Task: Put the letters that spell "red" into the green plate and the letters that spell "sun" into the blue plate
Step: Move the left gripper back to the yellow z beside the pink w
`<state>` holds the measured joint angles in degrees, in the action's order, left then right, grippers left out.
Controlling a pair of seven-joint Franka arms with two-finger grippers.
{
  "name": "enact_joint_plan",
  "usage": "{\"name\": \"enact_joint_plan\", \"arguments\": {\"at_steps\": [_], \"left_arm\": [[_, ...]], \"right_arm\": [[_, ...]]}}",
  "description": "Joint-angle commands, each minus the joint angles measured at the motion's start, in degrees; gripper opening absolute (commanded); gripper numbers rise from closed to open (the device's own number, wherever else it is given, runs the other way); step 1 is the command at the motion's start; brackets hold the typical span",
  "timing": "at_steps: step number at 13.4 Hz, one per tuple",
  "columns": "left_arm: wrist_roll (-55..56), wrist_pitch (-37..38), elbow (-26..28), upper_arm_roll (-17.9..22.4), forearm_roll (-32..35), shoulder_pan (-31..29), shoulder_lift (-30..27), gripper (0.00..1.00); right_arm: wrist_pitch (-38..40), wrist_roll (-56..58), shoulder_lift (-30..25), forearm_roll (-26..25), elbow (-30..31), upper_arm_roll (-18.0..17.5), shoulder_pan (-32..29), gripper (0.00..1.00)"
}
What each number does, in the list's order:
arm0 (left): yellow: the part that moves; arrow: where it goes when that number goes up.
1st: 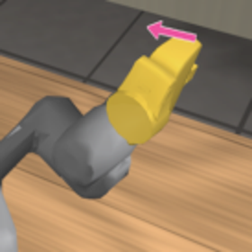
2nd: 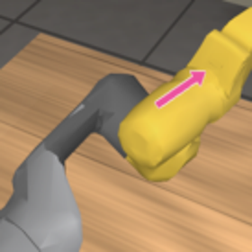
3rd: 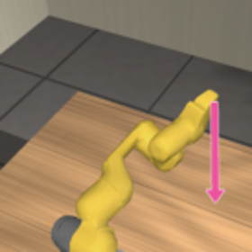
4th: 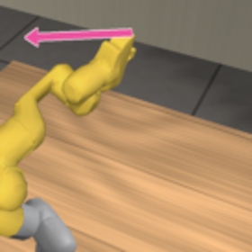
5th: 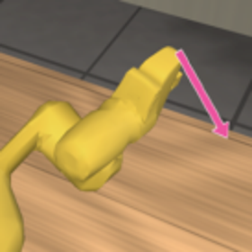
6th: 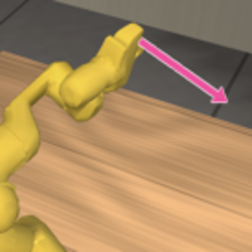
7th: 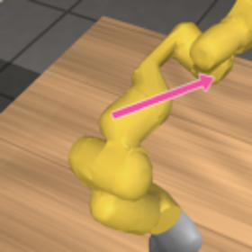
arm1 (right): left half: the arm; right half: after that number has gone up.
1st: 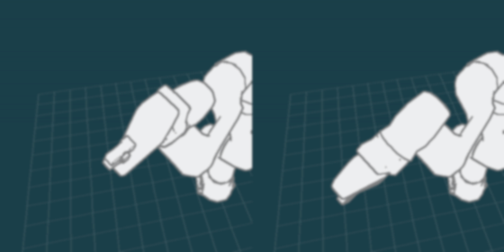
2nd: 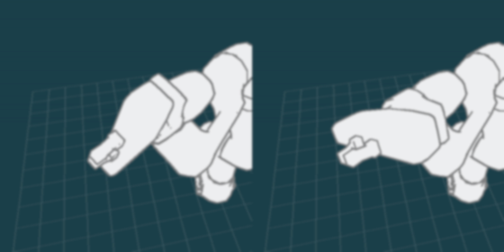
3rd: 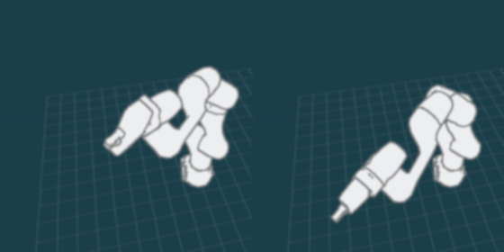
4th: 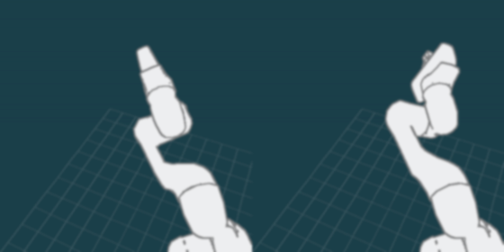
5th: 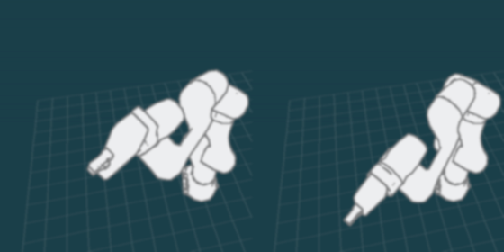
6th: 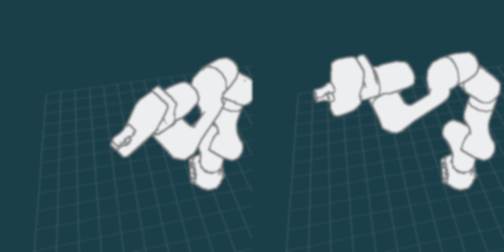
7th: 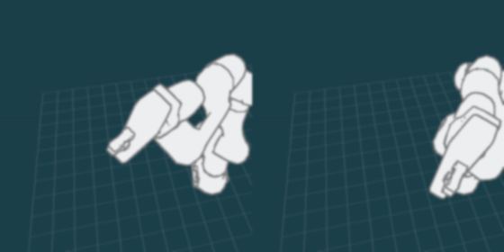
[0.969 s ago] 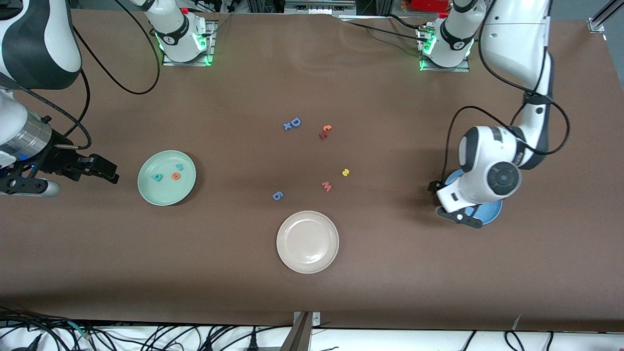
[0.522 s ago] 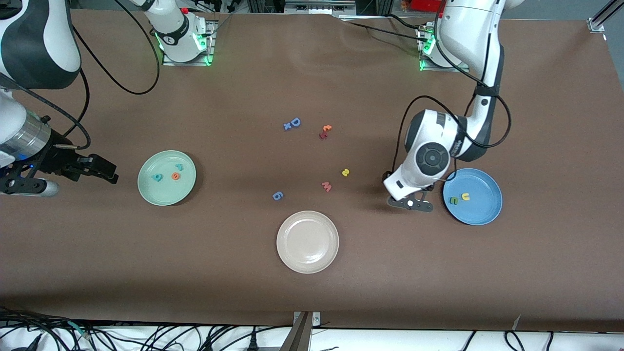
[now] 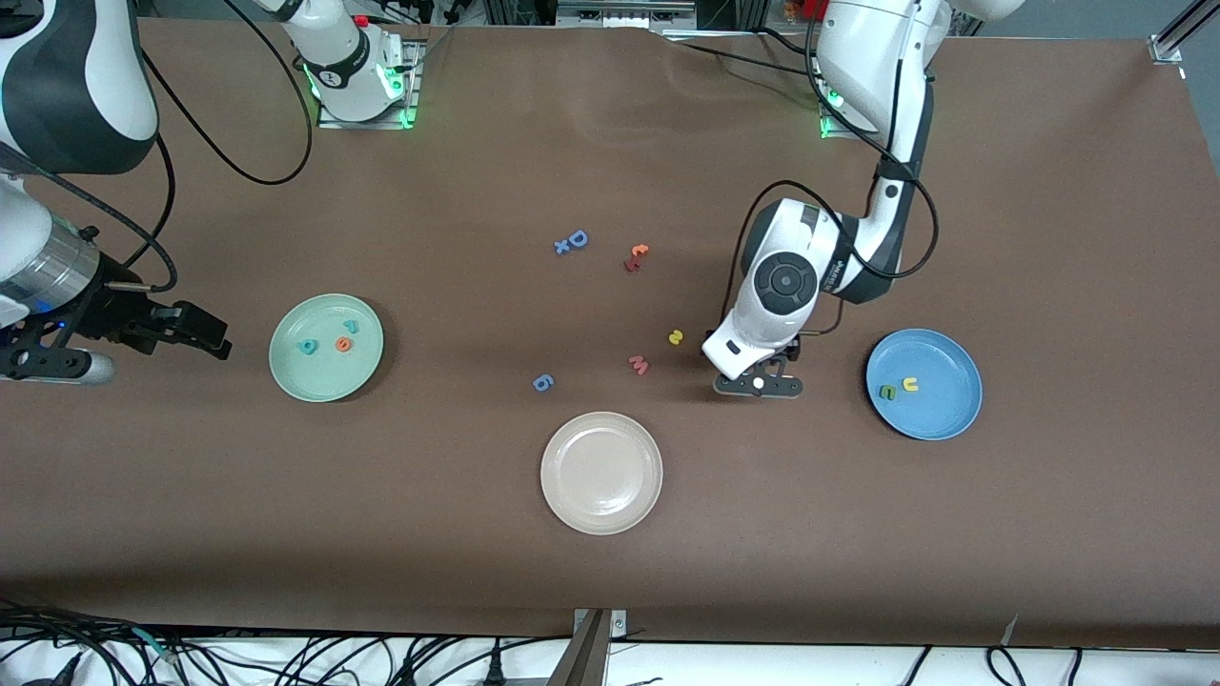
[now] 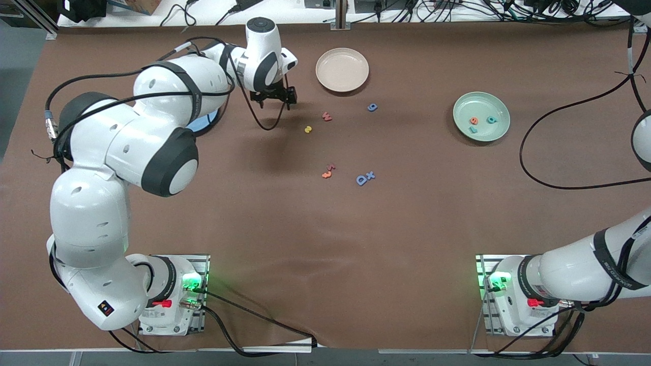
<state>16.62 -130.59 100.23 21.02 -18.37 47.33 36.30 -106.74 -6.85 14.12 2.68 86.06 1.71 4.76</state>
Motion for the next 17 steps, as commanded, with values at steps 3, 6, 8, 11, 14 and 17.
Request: {"name": "enact_joint_plan", "arguments": {"at_steps": [3, 6, 8, 11, 14, 17], "left_arm": [[0.3, -5.2, -0.3, 4.0, -11.4, 6.1, 2.1, 1.00], [0.9, -6.1, -0.4, 3.8, -11.2, 7.3, 3.9, 1.00], [0.9, -8.5, -0.4, 2.7, -11.1, 7.6, 4.6, 1.00], [1.0, -10.8, -0.4, 1.3, -10.6, 8.3, 6.0, 1.00], [1.1, -10.8, -0.3, 0.3, -10.5, 8.5, 6.0, 1.00], [1.0, -10.6, 0.1, -0.6, -10.4, 8.3, 6.0, 1.00]], "right_arm": [[0.2, -0.4, 0.5, -0.4, -1.2, 0.0, -0.1, 1.00], [0.2, -0.5, 0.6, -0.3, -1.2, 0.0, 0.0, 1.00], [0.2, -0.5, 0.6, -0.4, -1.2, 0.0, -0.1, 1.00], [0.2, -0.4, 0.6, -0.4, -1.2, 0.0, -0.1, 1.00], [0.2, -0.5, 0.6, -0.3, -1.2, 0.0, 0.0, 1.00], [0.2, -0.6, 0.6, -0.3, -1.2, 0.0, 0.0, 1.00]]}}
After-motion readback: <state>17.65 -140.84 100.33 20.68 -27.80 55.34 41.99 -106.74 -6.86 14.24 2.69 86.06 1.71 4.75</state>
